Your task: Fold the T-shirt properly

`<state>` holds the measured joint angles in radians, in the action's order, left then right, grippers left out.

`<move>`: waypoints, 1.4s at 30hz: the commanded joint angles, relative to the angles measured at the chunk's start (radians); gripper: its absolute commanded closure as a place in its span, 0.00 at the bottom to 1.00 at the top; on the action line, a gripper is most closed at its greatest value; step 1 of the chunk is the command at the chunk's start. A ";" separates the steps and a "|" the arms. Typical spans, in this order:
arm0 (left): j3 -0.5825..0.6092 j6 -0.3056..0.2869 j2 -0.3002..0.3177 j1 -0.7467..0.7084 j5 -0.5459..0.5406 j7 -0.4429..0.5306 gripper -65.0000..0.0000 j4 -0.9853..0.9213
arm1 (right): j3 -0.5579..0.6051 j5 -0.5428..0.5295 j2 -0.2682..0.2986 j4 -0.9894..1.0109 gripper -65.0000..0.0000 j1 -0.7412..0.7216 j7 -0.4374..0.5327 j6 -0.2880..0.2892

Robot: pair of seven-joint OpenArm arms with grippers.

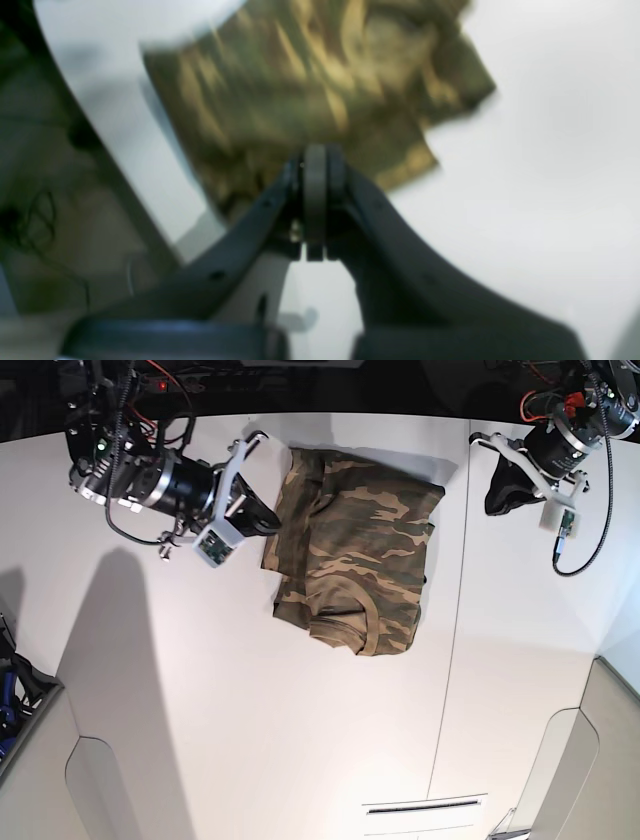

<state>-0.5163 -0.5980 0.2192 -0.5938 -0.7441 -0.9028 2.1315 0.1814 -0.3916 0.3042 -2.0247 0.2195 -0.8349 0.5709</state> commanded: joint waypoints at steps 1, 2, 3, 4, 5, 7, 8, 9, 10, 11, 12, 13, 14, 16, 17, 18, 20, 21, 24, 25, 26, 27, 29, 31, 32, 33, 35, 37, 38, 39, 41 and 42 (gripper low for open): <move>-0.028 -0.022 0.011 -0.029 -0.026 0.003 1.00 0.021 | -0.011 -0.021 0.041 -0.036 1.00 0.022 0.021 0.009; -0.049 -0.025 0.011 -0.056 -0.033 -0.008 1.00 0.021 | -0.019 -0.032 0.077 -0.049 1.00 0.050 0.019 0.009; -0.070 -0.027 0.011 -0.082 -0.039 -0.021 1.00 0.021 | -0.026 -0.056 0.116 -0.058 1.00 0.077 0.011 0.009; -0.089 -0.027 0.011 -0.111 -0.042 -0.031 1.00 0.021 | -0.033 -0.090 0.154 -0.061 1.00 0.102 0.000 0.009; -0.108 -0.027 0.011 -0.141 -0.042 -0.037 1.00 0.021 | -0.039 -0.131 0.192 -0.061 1.00 0.124 -0.017 0.009; -0.145 -0.027 0.010 -0.209 -0.041 -0.040 1.00 0.021 | -0.048 -0.204 0.261 -0.061 1.00 0.171 -0.052 0.009; -0.160 -0.027 0.011 -0.244 -0.041 -0.040 1.00 0.021 | -0.051 -0.232 0.290 -0.061 1.00 0.195 -0.065 0.009; -0.171 -0.027 0.010 -0.278 -0.041 -0.040 1.00 0.021 | -0.051 -0.247 0.317 -0.061 1.00 0.218 -0.077 0.009; -0.176 -0.027 0.010 -0.309 -0.040 -0.040 1.00 0.021 | -0.051 -0.256 0.340 -0.061 1.00 0.242 -0.092 0.009; -0.177 -0.027 0.010 -0.341 -0.040 -0.041 1.00 0.020 | -0.051 -0.256 0.362 -0.061 1.00 0.267 -0.106 0.009; -0.177 -0.028 0.010 -0.370 -0.040 -0.041 1.00 0.020 | -0.051 -0.256 0.383 -0.060 1.00 0.294 -0.117 0.009; -0.177 -0.029 0.011 -0.398 -0.040 -0.041 1.00 0.018 | -0.051 -0.256 0.401 -0.059 1.00 0.322 -0.122 0.008; -0.176 -0.039 0.011 -0.425 -0.040 -0.040 1.00 0.014 | -0.051 -0.256 0.416 -0.059 1.00 0.351 -0.124 0.008; -0.171 -0.066 0.011 -0.473 -0.040 -0.041 1.00 -0.002 | -0.050 -0.261 0.434 -0.055 1.00 0.413 -0.124 0.009; -0.169 -0.081 0.012 -0.496 -0.040 -0.041 1.00 -0.014 | -0.050 -0.264 0.435 -0.051 1.00 0.445 -0.127 0.009; -0.165 -0.090 0.012 -0.519 -0.040 -0.041 1.00 -0.032 | -0.050 -0.265 0.435 -0.047 1.00 0.478 -0.130 0.008; -0.151 -0.100 0.025 -0.558 -0.040 -0.040 1.00 -0.080 | -0.048 -0.272 0.430 -0.035 1.00 0.541 -0.131 0.009; -0.138 -0.100 0.041 -0.575 -0.040 -0.040 1.00 -0.111 | -0.048 -0.271 0.426 -0.025 1.00 0.570 -0.130 0.009; -0.062 -0.100 0.121 -0.602 -0.029 -0.032 1.00 -0.230 | -0.047 -0.269 0.406 0.032 1.00 0.639 -0.131 0.009; -0.024 -0.088 0.149 -0.602 -0.014 -0.013 1.00 -0.279 | -0.044 -0.266 0.397 0.064 1.00 0.656 -0.130 0.009; 0.016 -0.064 0.174 -0.600 0.011 0.022 1.00 -0.330 | -0.041 -0.261 0.388 0.102 1.00 0.666 -0.130 0.009; 0.061 -0.036 0.198 -0.595 0.048 0.071 1.00 -0.385 | -0.036 -0.251 0.378 0.147 1.00 0.674 -0.130 0.009; 0.159 0.024 0.243 -0.558 0.142 0.143 1.00 -0.494 | -0.023 -0.220 0.355 0.255 1.00 0.673 -0.130 0.008; 0.258 0.108 0.272 -0.485 0.216 0.151 1.00 -0.607 | -0.010 -0.184 0.330 0.377 1.00 0.658 -0.130 0.008; 0.304 0.154 0.278 -0.444 0.247 0.149 1.00 -0.666 | -0.005 -0.168 0.317 0.444 1.00 0.643 -0.130 0.008; 0.347 0.193 0.277 -0.402 0.283 0.137 1.00 -0.726 | 0.002 -0.153 0.303 0.513 1.00 0.623 -0.131 0.006; 0.431 0.245 0.270 -0.320 0.342 0.108 1.00 -0.841 | 0.019 -0.115 0.278 0.658 1.00 0.575 -0.135 -0.006; 0.505 0.277 0.255 -0.246 0.389 0.098 1.00 -0.946 | 0.043 -0.080 0.258 0.799 1.00 0.515 -0.139 -0.022; 0.539 0.290 0.244 -0.208 0.405 0.098 1.00 -0.999 | 0.056 -0.063 0.249 0.868 1.00 0.483 -0.159 -0.032; 0.568 0.304 0.231 -0.170 0.416 0.098 1.00 -1.048 | 0.067 -0.051 0.239 0.935 1.00 0.451 -0.180 -0.056; 0.615 0.304 0.197 -0.095 0.430 0.096 1.00 -1.138 | 0.089 -0.032 0.220 1.054 1.00 0.382 -0.210 -0.112; 0.633 0.303 0.180 -0.062 0.431 0.091 1.00 -1.175 | 0.096 -0.031 0.211 1.105 1.00 0.351 -0.225 -0.142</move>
<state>0.1196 -0.2924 0.3901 -0.6506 -0.3099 -0.8051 0.9489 0.2787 -0.4202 0.5041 -0.9142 0.5606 -1.0397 0.4240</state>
